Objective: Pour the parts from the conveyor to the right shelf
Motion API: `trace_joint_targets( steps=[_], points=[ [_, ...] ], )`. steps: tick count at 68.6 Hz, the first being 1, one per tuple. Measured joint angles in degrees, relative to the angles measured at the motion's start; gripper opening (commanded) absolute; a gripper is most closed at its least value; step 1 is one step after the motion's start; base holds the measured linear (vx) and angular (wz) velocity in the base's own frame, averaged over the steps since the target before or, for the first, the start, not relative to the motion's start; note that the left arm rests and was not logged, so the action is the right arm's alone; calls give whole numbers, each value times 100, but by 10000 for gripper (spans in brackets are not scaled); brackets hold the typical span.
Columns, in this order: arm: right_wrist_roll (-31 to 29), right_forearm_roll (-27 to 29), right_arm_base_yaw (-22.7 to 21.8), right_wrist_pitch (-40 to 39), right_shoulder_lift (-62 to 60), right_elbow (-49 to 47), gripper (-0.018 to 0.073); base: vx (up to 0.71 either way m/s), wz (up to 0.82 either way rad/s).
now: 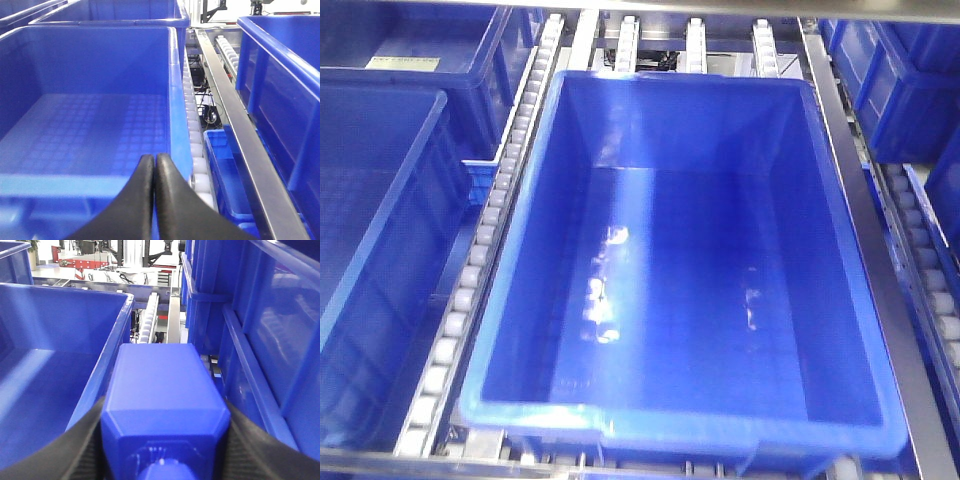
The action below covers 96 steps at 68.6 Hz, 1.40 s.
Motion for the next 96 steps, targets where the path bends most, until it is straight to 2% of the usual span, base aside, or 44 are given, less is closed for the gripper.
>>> trace_joint_targets(
  steps=[96],
  points=[
    [0,0,0,0,0,0,-6,4,-3]
  ],
)
